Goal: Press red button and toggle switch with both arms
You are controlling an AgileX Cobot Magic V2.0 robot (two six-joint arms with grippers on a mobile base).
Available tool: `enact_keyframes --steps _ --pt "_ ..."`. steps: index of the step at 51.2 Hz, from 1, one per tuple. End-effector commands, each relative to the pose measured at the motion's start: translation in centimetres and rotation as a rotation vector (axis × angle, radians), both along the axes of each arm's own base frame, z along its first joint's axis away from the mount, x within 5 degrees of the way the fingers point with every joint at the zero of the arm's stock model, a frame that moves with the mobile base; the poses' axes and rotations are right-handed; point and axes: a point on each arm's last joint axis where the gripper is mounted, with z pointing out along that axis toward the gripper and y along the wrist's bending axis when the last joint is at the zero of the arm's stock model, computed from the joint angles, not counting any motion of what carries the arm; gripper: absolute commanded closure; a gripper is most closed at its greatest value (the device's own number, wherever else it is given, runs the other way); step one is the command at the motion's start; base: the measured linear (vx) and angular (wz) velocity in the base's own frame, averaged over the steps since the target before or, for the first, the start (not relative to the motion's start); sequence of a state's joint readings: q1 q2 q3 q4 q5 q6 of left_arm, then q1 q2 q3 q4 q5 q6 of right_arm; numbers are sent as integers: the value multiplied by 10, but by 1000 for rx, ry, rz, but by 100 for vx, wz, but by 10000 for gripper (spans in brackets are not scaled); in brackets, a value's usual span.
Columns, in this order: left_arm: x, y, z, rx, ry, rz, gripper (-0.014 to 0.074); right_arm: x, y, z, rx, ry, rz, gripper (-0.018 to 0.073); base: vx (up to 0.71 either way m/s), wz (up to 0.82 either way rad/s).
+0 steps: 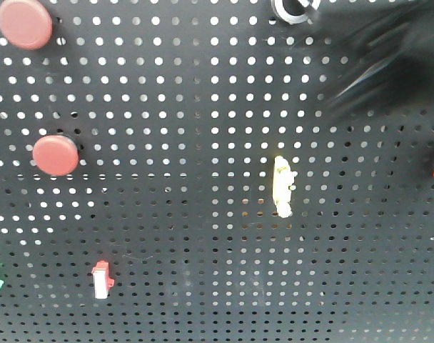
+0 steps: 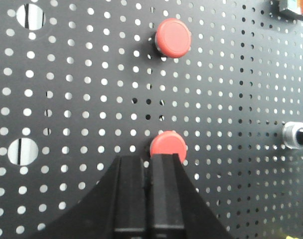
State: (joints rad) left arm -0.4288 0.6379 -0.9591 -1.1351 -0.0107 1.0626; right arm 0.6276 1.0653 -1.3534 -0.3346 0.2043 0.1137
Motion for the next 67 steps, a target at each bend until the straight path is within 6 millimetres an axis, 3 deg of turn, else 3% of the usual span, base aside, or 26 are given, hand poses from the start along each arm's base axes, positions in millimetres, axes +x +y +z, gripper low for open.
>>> enact_keyframes --steps 1,21,67 --pt "-2 4 8 -41 -19 16 596 -19 -10 19 69 -83 26 563 0 0" --pt "-3 2 7 -27 -14 -5 595 -67 -46 -11 8 -159 -4 563 0 0" --pt "-8 5 5 18 -45 35 595 -67 -47 -12 -7 -160 -14 563 0 0"
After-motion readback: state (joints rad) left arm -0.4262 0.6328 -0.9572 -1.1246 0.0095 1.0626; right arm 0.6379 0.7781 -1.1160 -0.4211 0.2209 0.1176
